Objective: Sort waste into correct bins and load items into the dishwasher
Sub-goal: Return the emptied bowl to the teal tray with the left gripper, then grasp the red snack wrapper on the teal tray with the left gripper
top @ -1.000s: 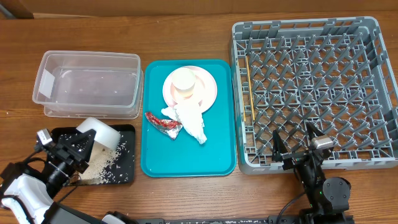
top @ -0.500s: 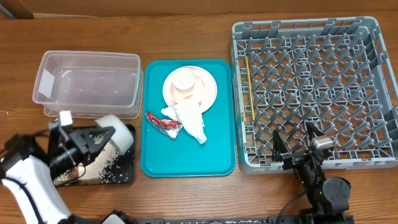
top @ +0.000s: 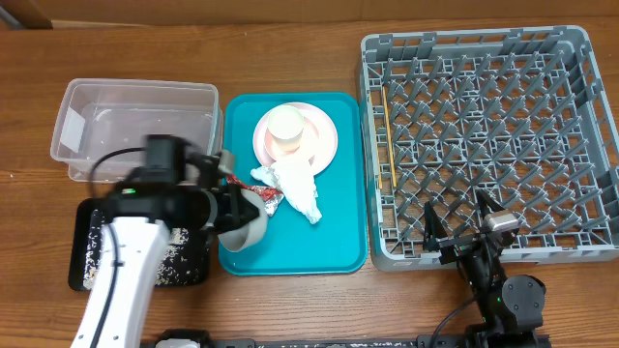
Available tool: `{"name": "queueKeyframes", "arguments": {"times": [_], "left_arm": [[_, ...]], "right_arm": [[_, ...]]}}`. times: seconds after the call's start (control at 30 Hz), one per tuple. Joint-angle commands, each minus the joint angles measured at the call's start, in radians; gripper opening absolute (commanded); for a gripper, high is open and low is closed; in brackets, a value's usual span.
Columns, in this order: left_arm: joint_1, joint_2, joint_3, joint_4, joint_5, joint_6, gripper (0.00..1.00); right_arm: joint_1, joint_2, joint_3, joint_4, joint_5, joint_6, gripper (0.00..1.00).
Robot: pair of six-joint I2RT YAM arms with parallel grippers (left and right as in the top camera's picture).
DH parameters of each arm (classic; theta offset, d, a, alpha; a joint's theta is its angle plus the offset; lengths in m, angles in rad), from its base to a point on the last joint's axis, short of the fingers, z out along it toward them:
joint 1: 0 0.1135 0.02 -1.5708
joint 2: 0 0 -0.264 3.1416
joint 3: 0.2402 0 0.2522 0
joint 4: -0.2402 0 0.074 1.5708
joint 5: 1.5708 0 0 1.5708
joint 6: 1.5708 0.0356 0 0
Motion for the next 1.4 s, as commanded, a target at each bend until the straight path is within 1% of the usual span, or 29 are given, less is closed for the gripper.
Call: {"name": "queueKeyframes", "arguments": {"times": [0.0, 0.07, 0.17, 0.3, 0.43, 0.73, 0.8, 0.87, 1.0, 1.1, 1.17, 1.27, 1.37], "left_arm": [[-0.185, -0.016, 0.02, 0.038, -0.306, -0.237, 0.04], [-0.279, -0.006, 0.02, 0.055, -0.404, -0.303, 0.04], [-0.386, 0.019, 0.02, 0.067, -0.504, -0.373, 0.04], [-0.495, 0.073, 0.02, 0.085, -0.574, -0.419, 0.04], [-0.563, 0.161, 0.02, 0.127, -0.602, -0.422, 0.04], [-0.572, 0.295, 0.02, 0.191, -0.6, -0.422, 0.04], [-0.572, 0.304, 0.02, 0.19, -0.581, -0.421, 0.08], [-0.572, 0.306, 0.02, 0.195, -0.555, -0.421, 0.15], [-0.572, 0.305, 0.031, 0.2, -0.537, -0.42, 0.18], [-0.567, 0.304, 0.066, 0.191, -0.542, -0.381, 0.25], [-0.555, 0.304, 0.097, 0.175, -0.558, -0.372, 0.27], [-0.529, 0.304, 0.158, 0.126, -0.637, -0.373, 0.27], [-0.493, 0.304, 0.202, 0.085, -0.707, -0.381, 0.3]], "right_arm": [[-0.001, -0.008, -0.01, 0.005, 0.008, 0.005, 1.0], [-0.001, -0.008, -0.01, 0.005, 0.008, 0.005, 1.0], [-0.001, -0.008, -0.01, 0.005, 0.008, 0.005, 1.0], [-0.001, -0.008, -0.01, 0.005, 0.008, 0.005, 1.0], [-0.001, -0.008, -0.01, 0.005, 0.008, 0.005, 1.0], [-0.001, -0.008, -0.01, 0.005, 0.008, 0.005, 1.0], [-0.001, -0.008, -0.01, 0.005, 0.008, 0.005, 1.0], [-0.001, -0.008, -0.01, 0.005, 0.008, 0.005, 1.0], [-0.001, -0.008, -0.01, 0.005, 0.008, 0.005, 1.0], [-0.001, -0.008, -0.01, 0.005, 0.008, 0.005, 1.0], [-0.001, -0.008, -0.01, 0.005, 0.008, 0.005, 1.0], [-0.001, -0.008, -0.01, 0.005, 0.008, 0.005, 1.0], [-0.001, -0.008, -0.01, 0.005, 0.008, 0.005, 1.0]]}}
